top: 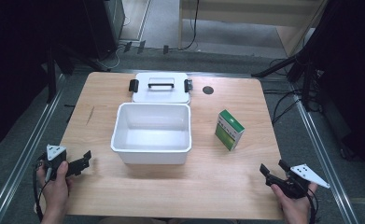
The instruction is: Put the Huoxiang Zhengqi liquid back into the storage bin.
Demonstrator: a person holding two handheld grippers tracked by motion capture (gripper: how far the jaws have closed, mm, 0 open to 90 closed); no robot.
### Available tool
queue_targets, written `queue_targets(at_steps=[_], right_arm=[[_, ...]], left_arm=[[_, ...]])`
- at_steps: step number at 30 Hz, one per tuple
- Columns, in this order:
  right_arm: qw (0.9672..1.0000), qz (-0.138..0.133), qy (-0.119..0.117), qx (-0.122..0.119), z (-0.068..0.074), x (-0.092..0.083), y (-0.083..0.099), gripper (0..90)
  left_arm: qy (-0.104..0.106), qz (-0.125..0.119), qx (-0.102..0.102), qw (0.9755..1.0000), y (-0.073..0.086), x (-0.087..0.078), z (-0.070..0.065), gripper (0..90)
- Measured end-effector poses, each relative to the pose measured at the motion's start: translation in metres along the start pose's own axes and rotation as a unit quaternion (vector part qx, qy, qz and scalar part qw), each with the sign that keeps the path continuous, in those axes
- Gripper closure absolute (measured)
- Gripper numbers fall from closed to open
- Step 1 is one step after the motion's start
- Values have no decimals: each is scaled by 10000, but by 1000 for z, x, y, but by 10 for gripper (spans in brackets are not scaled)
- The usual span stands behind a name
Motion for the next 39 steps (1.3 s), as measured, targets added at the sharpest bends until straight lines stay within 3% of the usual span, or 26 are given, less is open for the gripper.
queue_targets(at_steps=[7,11,12,17,18,22,26,28,29,30,31,34,36,37,38,39], right_arm=[[10000,69,20,12,-1,1,0,191],[9994,336,20,-75,2,4,2,202],[9981,555,20,-249,6,7,4,208],[9941,960,-59,-509,14,11,7,210],[9901,1217,-51,-703,17,13,6,209],[9823,1640,-3,-907,21,15,2,209],[9694,2140,73,-1202,23,15,1,207],[9613,2428,93,-1296,23,16,2,206],[9613,2428,93,-1296,23,16,2,206],[9567,2572,118,-1356,23,16,3,206],[9461,2859,185,-1508,21,17,4,206],[9339,3183,238,-1609,21,17,4,207],[9233,3434,267,-1700,23,16,3,207],[9233,3434,267,-1700,23,16,3,207],[9199,3517,267,-1714,24,16,3,206],[9111,3700,260,-1796,28,16,2,206]], left_arm=[[37,-36,-70,10000,0,0,0,84],[36,-31,-71,10000,0,0,0,84],[31,-43,-70,10000,0,0,0,84],[34,-27,-66,10000,0,0,0,84],[34,-24,-66,10000,0,0,0,84],[35,-23,-73,10000,0,0,0,84],[41,-29,-76,10000,0,0,1,84],[41,-28,-77,10000,0,0,1,83],[41,-28,-77,10000,0,0,1,84],[43,-27,-80,10000,0,0,1,84],[43,-21,-79,10000,0,0,1,84],[44,-21,-84,10000,0,0,1,84],[42,-19,-82,10000,0,0,1,84],[42,-19,-82,10000,0,0,1,84],[41,-20,-84,10000,0,0,1,84],[41,-21,-84,10000,0,0,1,84]])
Point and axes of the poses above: each handheld gripper's, and its own axes: x roughly forward along the jaws, y roughly out of its underside, z roughly to its left, the point moved 10 cm from there along x, roughly forward along the jaws, and after that the axes turned 5 degrees about x, right-handed, at the moved point
